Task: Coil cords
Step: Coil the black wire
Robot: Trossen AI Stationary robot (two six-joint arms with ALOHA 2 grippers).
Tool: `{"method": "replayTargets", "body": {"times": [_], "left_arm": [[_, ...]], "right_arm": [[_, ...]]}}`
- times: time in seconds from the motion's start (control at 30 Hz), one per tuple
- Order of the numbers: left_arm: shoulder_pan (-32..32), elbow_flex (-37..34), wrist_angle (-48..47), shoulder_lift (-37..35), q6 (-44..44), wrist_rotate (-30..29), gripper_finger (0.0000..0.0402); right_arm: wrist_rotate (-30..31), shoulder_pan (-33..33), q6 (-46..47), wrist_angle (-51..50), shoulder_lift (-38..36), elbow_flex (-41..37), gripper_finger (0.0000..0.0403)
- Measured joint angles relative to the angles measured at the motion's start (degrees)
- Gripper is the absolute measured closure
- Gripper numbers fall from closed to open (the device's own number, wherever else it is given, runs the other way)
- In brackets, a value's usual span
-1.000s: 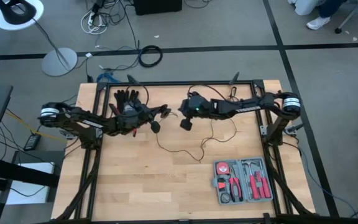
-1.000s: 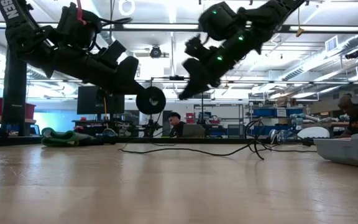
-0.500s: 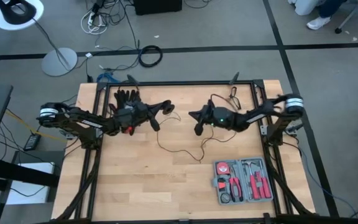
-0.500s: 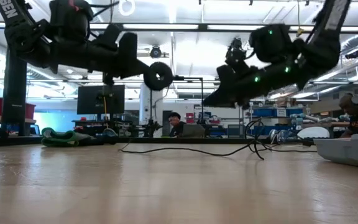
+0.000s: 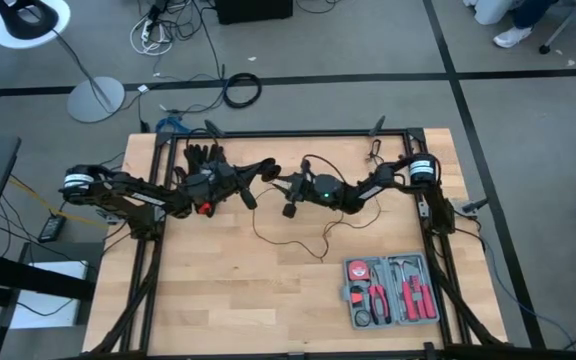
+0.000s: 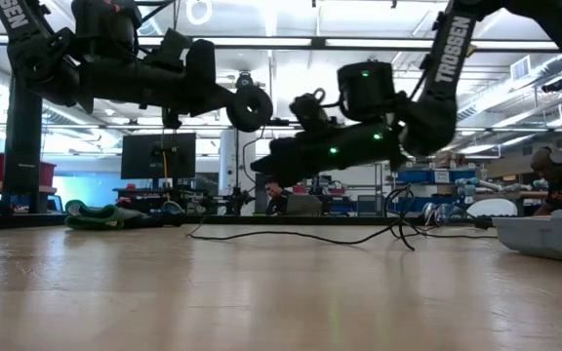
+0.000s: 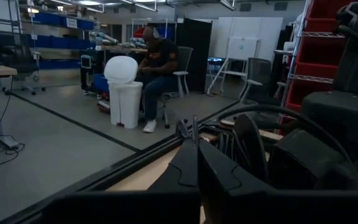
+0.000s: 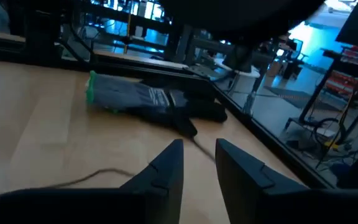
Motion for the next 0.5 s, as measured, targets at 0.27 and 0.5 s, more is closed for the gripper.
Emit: {"method": "replayTargets", "body": {"times": [0.27, 0.5], "left_arm": [[-0.02, 0.00, 0.13, 0.02, -0.09, -0.06, 0.0401], [0.00, 0.00, 0.25, 0.01, -0.41, -0.09, 0.0402]], "right_arm": [[-0.03, -0.37, -2.70, -9.60, 1.19, 4.87, 0.0312], [-0.01, -1.18, -3.85, -10.21, 1.21, 5.64, 0.0317]]}}
